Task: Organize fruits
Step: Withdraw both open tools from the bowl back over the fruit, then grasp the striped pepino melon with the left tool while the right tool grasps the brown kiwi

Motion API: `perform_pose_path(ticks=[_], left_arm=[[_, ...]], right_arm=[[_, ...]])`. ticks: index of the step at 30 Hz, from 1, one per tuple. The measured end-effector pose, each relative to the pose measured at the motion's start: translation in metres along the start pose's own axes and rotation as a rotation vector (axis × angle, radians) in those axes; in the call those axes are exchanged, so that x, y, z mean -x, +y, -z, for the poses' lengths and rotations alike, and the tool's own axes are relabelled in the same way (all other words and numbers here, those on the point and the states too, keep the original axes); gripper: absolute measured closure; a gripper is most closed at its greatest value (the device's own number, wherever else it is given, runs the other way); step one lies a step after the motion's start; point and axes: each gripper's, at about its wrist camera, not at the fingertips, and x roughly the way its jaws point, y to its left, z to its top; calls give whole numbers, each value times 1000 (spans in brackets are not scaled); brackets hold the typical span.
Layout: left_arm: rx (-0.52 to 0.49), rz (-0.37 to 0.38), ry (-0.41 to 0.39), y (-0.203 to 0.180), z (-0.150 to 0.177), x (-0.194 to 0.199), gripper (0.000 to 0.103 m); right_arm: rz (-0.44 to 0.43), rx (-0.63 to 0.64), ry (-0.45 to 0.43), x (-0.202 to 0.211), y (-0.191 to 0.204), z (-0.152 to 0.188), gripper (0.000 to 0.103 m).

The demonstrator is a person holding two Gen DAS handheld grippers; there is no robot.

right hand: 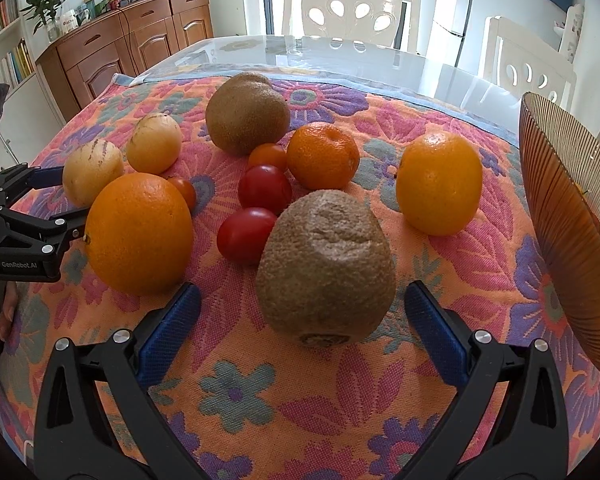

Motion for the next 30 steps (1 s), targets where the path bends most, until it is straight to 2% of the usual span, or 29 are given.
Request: perform_pose_path(ticks=[8, 16, 24, 27, 28, 29, 30], left_arm=[[-3, -7, -10, -2, 1, 3, 5], [30, 52, -51, 5, 0, 11, 5], [-26, 39, -70, -6, 0, 14, 5], [-27, 42, -69, -6, -1, 13, 5], [-25, 42, -72, -5, -1, 13, 5], [-22, 44, -77, -5, -1, 14, 5], [-20, 51, -86, -4, -1, 16, 8]], right_arm=[[-1, 0, -1, 0, 0, 0, 3], [-7, -23, -18, 4, -3, 1, 3], [-51, -82, -76, 17, -14, 3, 5], [-90, -110, -100, 21, -18, 3, 10], [-110, -118, -105, 22, -19, 3, 17], [-133, -128, -112, 23, -21, 3, 29], [-138, -132, -115, 23, -21, 3, 34]])
